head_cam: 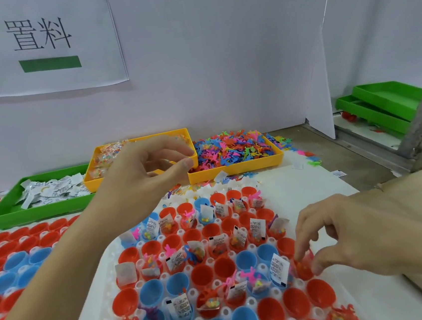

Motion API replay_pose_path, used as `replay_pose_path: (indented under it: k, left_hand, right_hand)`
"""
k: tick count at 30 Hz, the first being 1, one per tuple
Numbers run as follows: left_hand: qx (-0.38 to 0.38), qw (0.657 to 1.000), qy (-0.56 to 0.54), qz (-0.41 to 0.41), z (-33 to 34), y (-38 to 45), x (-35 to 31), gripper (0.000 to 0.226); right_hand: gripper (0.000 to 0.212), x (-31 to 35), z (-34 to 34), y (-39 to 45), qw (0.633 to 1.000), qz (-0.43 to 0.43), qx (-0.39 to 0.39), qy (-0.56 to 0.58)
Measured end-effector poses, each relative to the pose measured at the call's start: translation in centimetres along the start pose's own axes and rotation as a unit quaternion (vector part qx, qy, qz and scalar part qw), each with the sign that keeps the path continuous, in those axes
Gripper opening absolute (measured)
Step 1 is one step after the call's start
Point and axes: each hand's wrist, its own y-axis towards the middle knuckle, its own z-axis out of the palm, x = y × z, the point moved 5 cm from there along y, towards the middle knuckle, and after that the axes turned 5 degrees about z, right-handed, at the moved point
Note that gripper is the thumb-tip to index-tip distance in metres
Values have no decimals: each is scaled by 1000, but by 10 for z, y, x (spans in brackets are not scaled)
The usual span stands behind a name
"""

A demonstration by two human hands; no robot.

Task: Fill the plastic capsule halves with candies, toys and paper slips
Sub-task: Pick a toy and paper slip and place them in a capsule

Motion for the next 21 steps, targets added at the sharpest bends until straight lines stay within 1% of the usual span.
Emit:
replay_pose_path:
  k: [4,6,8,10,12,13,14,16,17,19,20,21]
  left_hand:
    - [-1,1000,4,0,-1,0,2,10]
    - [-5,1000,4,0,-3,1,3,7]
    - [-10,1000,0,-1,-4,2,4,6]
    - [-10,1000,-1,-3,-4,2,4,7]
    - [-6,1000,2,-1,-3,2,4,7]
    - [-5,1000,4,1,-3,2,4,7]
    - [-5,1000,7,1,-4,1,4,7]
    - [-4,1000,11,3,-5,2,4,7]
    - [-3,1000,12,5,-5,2,4,7]
    - [-4,1000,9,6,-6,2,4,7]
    - [-5,1000,7,6,-7,2,5,7]
    - [-6,1000,7,5,-7,2,5,7]
  right_hand:
    - [21,-2,-2,-2,1000,-15,-2,12]
    - [23,-6,-11,0,999,-19,-33,30]
    - [19,-16,-30,8,992,-14,-122,30]
    - [12,-34,-55,21,973,21,-230,25]
    - [10,-61,-82,36,945,93,-312,35]
    - [13,-77,-93,45,931,142,-334,40]
    - [15,-93,-101,54,920,194,-339,45]
    - [7,-125,-112,73,905,288,-312,27]
    - [10,-138,-110,81,903,325,-280,2]
    - [31,-158,-101,92,899,373,-225,-41]
    - [36,-165,-95,93,895,387,-218,-49]
    - [36,-172,-88,91,892,392,-222,-44]
